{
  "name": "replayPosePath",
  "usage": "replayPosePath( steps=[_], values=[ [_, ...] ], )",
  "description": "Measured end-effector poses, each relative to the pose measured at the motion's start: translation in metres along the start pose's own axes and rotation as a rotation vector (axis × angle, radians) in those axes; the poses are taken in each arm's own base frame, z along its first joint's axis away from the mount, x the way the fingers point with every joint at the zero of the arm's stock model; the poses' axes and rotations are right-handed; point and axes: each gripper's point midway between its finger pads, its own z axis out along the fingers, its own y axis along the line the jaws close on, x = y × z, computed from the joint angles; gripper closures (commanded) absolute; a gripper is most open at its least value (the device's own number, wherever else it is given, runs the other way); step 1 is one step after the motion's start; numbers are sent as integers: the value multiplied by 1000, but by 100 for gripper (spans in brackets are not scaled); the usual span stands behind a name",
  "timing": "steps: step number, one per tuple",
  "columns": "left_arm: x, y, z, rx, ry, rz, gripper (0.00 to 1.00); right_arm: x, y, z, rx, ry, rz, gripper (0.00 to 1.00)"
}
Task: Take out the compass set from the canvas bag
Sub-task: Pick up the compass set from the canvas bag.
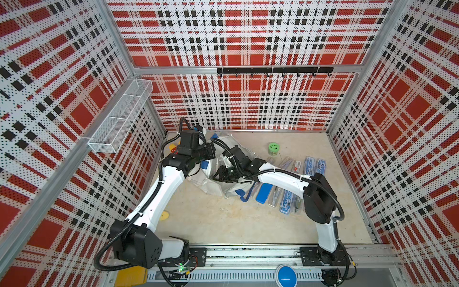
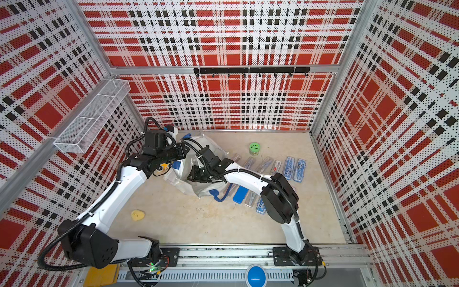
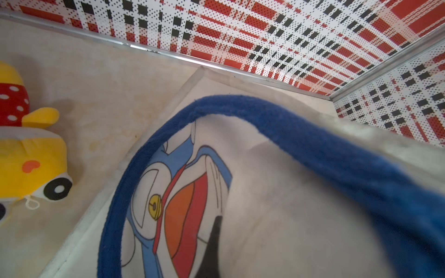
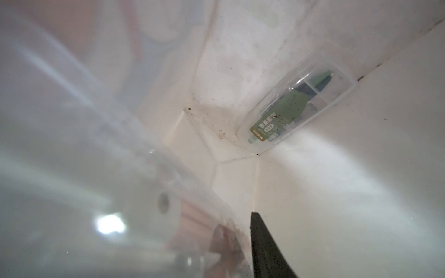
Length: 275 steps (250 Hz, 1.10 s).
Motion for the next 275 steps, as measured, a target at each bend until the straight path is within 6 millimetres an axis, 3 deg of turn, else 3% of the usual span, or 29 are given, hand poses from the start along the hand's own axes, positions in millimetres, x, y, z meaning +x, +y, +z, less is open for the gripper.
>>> replayPosePath(
  steps=[45,146,200,242,275],
  values=[
    [-2,6,0,-8,0,-22,100,-7,10,-31,5,-66,-43,85],
    [0,15,1,2,7,-42,100,-27,10,-65,41,-155,-60,86],
    [-3,28,-4,-13,-6,-66,100,-57,15,-118,5,-273,-29,85],
    [-4,44,-7,-36,-15,-94,100,-72,-2,-160,-1,-364,27,85],
    [-6,56,-12,-48,-24,-116,100,-76,-36,-177,30,-401,100,84]
  ],
)
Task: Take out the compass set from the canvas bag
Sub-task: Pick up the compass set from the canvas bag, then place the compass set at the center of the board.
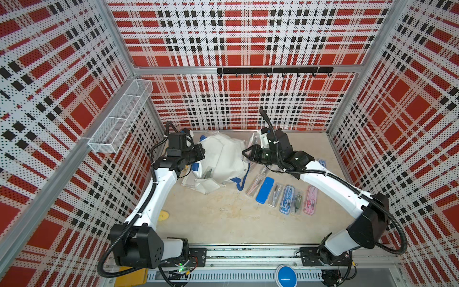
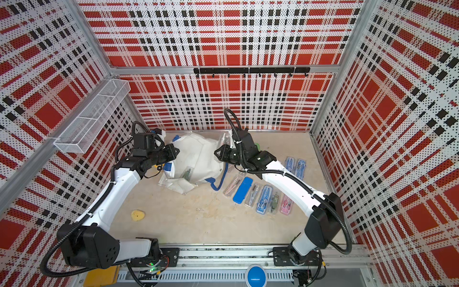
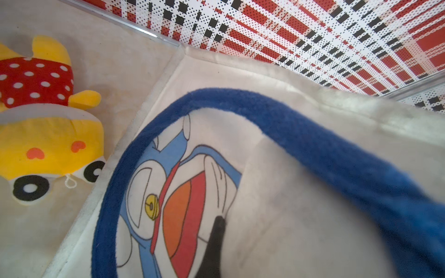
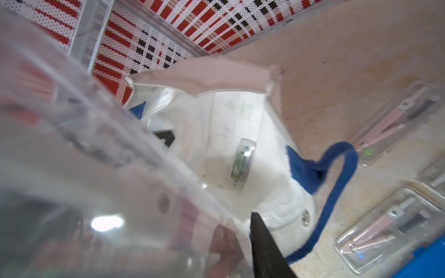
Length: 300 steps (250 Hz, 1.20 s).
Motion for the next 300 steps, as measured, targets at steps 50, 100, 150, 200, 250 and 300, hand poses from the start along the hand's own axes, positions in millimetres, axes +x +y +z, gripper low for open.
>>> replayPosePath(
  steps=[50,100,150,200,250,300],
  values=[
    [-7,21,-16,-28,-33,-55,100,10,-63,5,105,28,103,84],
    [-11,43,-28,-77,-63,-135,100,59,-97,43,131,160,220,84],
    [-18,66,-34,-131,-96,-218,100,134,-127,92,200,345,360,83],
    [-19,68,-35,-135,-101,-237,100,176,-123,117,168,437,491,81],
    [-19,68,-35,-135,-101,-240,100,187,-133,128,138,427,654,79],
    [-19,68,-35,-134,-101,-239,100,186,-132,132,128,416,702,65]
  ],
)
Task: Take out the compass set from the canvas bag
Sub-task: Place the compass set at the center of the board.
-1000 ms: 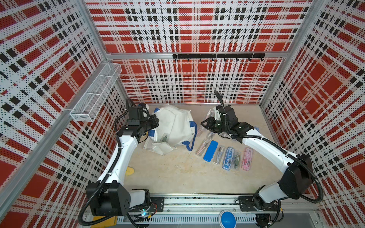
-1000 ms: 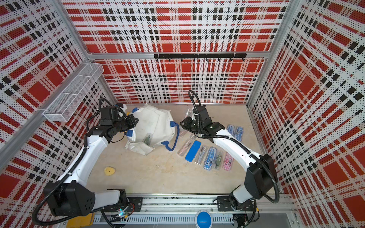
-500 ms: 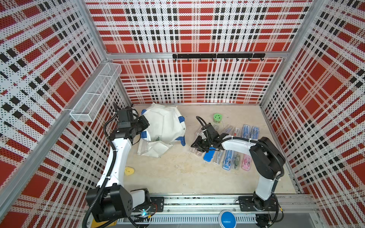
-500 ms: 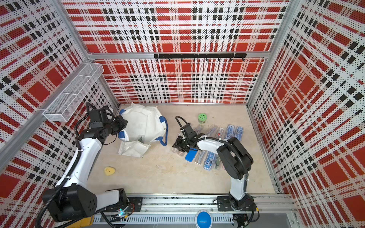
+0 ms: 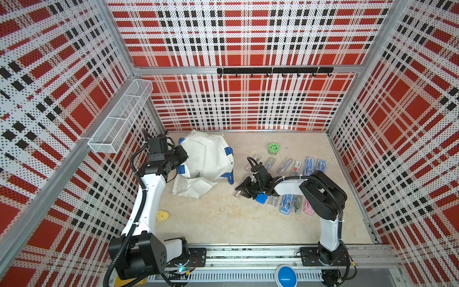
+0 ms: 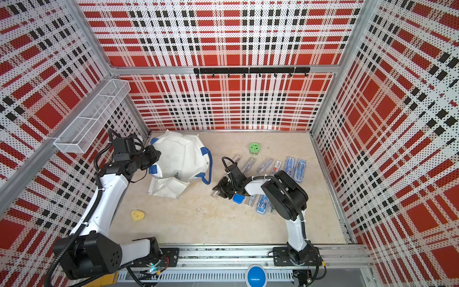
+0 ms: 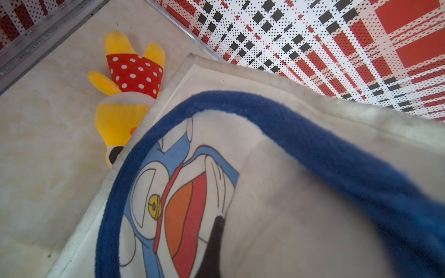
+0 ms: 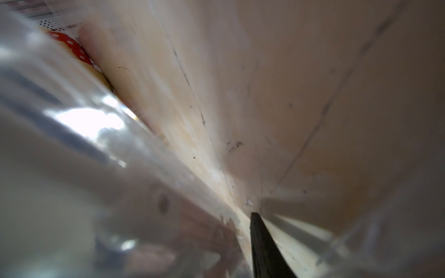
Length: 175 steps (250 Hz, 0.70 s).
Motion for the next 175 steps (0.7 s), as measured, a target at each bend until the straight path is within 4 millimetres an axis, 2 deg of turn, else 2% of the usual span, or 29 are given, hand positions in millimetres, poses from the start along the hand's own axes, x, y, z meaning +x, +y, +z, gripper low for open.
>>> replayPosePath(
  steps=[69,117,175],
  values=[
    [1,-2,0,4,3,3,100,-1,3,-2,-2,-10,2,43],
    [3,-5,1,9,8,9,100,0,1,-14,35,-40,8,42],
    [9,-17,2,34,21,43,100,8,25,-51,25,-96,-50,44]
  ],
)
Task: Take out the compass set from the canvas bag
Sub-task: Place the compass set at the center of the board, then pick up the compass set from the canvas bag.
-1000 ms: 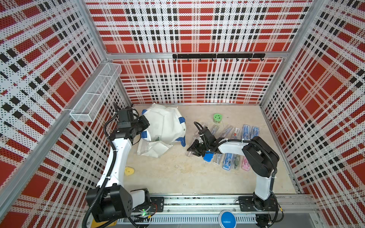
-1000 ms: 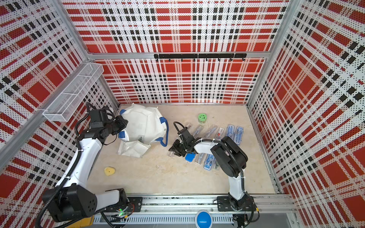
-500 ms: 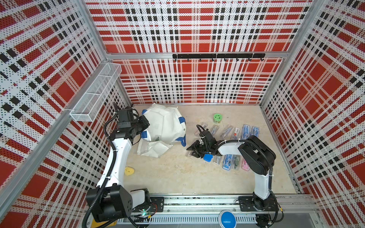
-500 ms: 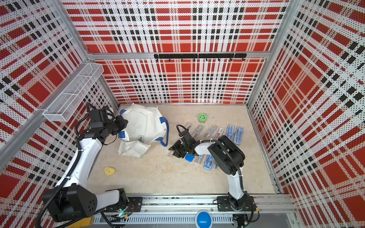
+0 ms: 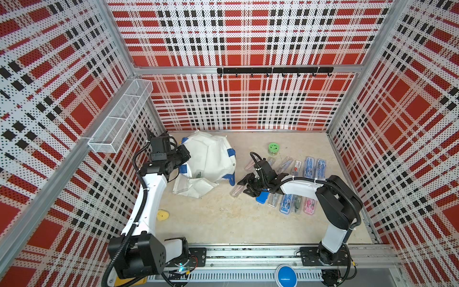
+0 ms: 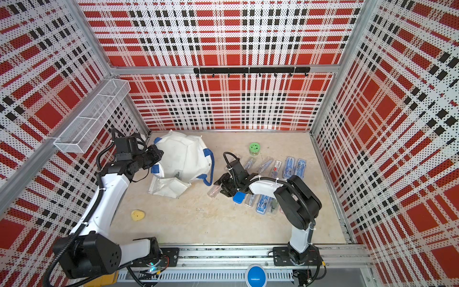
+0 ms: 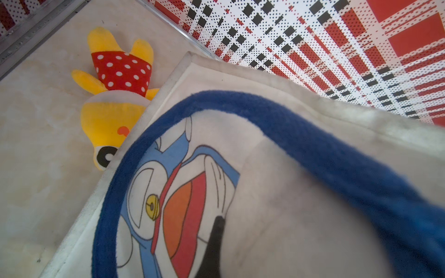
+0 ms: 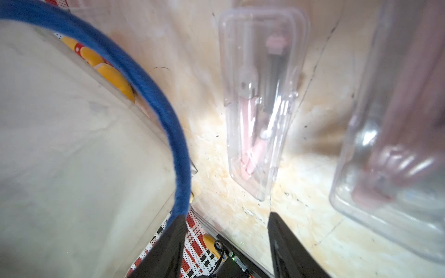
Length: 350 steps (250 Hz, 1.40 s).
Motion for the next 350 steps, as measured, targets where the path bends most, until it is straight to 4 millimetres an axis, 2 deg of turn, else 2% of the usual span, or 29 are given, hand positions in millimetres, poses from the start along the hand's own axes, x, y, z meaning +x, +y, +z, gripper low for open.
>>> replayPosePath(
  steps=[65,127,178,242,263,313,350],
  values=[
    [10,-33,5,70,35,95,100,-7,24,-36,50,-96,-138,51],
    [26,-62,14,148,92,183,100,-9,48,-74,93,-210,-353,54],
    [41,-79,19,191,140,236,100,1,48,-92,146,-274,-511,57],
    [55,-92,18,229,174,289,100,15,56,-115,196,-371,-683,54],
    [58,-95,18,237,180,302,100,15,58,-122,213,-406,-705,49],
    [60,-99,19,243,190,318,100,8,51,-139,268,-469,-707,48],
    [63,-101,20,246,198,324,100,5,53,-161,266,-524,-701,60]
  ],
)
